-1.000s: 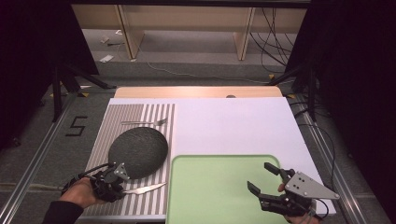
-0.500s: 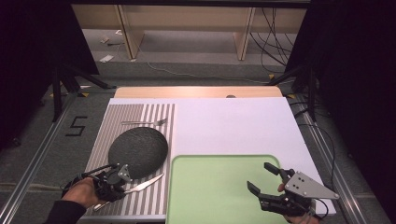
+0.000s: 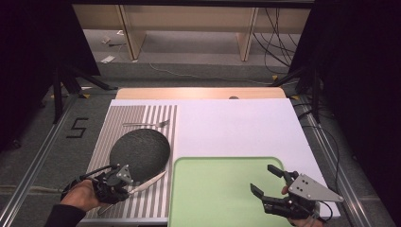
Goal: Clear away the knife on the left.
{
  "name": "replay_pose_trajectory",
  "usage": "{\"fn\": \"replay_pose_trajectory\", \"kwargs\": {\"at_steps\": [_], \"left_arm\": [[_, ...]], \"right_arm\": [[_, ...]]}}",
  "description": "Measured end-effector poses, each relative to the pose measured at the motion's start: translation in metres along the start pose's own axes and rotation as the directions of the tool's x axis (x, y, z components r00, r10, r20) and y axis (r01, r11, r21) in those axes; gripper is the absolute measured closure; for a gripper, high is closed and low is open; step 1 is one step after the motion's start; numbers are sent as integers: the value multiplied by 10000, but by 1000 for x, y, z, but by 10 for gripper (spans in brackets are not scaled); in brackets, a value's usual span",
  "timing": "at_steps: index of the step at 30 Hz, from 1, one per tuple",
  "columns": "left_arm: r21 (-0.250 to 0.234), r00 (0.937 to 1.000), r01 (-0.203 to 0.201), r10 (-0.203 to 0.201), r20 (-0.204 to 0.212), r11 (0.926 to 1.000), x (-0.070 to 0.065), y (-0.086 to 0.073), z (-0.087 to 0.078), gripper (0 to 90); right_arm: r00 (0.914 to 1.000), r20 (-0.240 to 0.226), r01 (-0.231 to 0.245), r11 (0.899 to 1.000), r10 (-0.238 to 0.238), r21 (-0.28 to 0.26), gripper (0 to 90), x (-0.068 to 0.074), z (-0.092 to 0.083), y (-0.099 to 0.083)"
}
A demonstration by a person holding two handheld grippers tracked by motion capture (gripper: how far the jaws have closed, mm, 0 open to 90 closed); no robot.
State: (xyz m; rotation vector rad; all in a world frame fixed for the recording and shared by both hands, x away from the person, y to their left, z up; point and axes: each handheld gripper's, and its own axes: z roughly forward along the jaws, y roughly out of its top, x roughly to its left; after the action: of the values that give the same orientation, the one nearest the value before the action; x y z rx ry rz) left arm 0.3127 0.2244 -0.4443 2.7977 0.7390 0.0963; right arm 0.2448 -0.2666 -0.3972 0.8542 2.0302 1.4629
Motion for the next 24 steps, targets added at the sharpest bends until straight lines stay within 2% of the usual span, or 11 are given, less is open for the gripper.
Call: {"fn": "replay_pose_trajectory", "kwargs": {"at_steps": [8,13,21,24], "left_arm": [[-864,9993,225,-198,329,9960,-11,16,-12,795],[-1565,9992,365,-336,209,9870,-17,28,-20,795],[-2005,9955,889,-802,512,9757,-24,40,-20,794],[-2322,9936,990,-836,753,9676,-27,45,-23,794]], "right_arm": [[10000,1,-5,10000,5,1,219,0,0,0],[10000,0,-6,10000,6,5,219,0,0,0],[10000,9,27,10000,-27,-16,219,0,0,0],[10000,-4,4,10000,-4,24,219,0,0,0]]}}
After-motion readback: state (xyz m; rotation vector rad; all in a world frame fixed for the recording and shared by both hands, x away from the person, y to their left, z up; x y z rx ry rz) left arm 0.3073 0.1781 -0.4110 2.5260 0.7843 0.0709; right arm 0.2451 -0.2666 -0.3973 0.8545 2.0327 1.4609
